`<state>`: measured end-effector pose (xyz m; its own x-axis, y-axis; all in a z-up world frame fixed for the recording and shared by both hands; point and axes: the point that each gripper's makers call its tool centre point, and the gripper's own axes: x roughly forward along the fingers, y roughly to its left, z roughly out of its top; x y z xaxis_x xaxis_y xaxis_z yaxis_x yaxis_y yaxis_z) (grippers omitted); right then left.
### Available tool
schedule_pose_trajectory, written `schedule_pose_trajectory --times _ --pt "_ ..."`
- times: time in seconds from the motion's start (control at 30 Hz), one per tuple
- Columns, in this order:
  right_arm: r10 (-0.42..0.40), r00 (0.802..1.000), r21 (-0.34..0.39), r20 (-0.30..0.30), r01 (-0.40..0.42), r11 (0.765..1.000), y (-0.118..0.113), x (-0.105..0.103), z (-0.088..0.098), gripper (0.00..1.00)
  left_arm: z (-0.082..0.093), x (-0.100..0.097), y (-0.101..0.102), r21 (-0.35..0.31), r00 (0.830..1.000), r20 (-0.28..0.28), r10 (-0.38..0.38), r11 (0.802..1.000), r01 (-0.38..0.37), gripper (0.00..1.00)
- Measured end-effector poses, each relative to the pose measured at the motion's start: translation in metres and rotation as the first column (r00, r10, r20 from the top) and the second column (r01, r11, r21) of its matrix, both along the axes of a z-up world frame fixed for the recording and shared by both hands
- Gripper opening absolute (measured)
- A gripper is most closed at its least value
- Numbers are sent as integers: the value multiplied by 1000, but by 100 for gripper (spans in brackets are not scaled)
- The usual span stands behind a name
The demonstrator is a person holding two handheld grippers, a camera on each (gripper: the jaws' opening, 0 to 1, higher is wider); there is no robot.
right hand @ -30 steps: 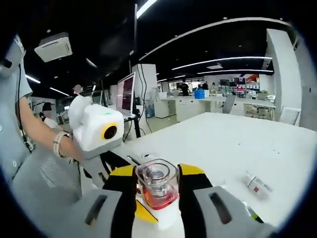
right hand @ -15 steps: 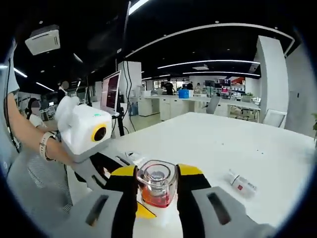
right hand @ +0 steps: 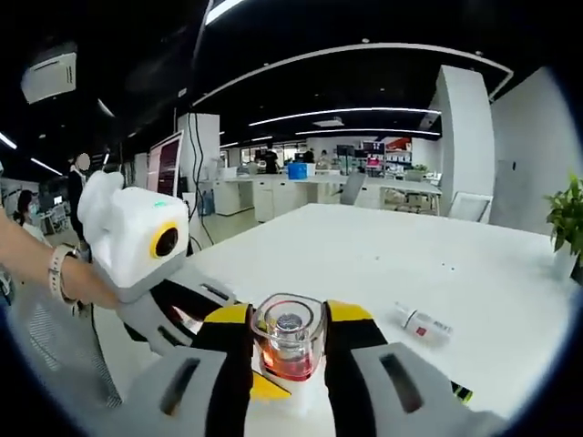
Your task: Arrange the skincare products in the storage area until every visible bottle or jar stands upright without overlapping.
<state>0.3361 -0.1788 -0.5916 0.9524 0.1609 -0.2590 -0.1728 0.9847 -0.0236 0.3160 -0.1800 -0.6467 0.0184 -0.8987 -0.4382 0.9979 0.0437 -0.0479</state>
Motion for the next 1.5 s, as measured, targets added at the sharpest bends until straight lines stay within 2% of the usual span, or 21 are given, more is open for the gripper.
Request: schedule_pose_trajectory --times 0.2,0.53,0.77,0.83,1.23,1.37,1.5 --pt "3 1000 1 25 -3 1000 -2 2 1 29 6 1 2 -13 1000 28 -3 1000 3 29" --pt "-6 1000 -6 24 6 1000 -7 3 2 29 1 1 11 26 1000 20 6 1000 -7 31" --pt "4 1000 16 27 -4 1000 -5 1 3 31 6 1 23 27 999 29 28 999 -28 31" --pt "3 999 25 36 -4 1000 -5 0 6 34 8 1 27 26 999 28 33 999 -33 32" --pt "-8 1000 7 6 8 1000 -9 -9 7 45 21 10 56 17 995 23 94 995 -94 36" --pt "3 1000 -15 -20 -3 1000 -6 -14 7 53 25 15 66 12 992 31 119 993 -119 38" --pt "15 999 -38 -52 -17 999 -3 -17 5 62 33 17 76 -8 989 8 145 989 -145 43"
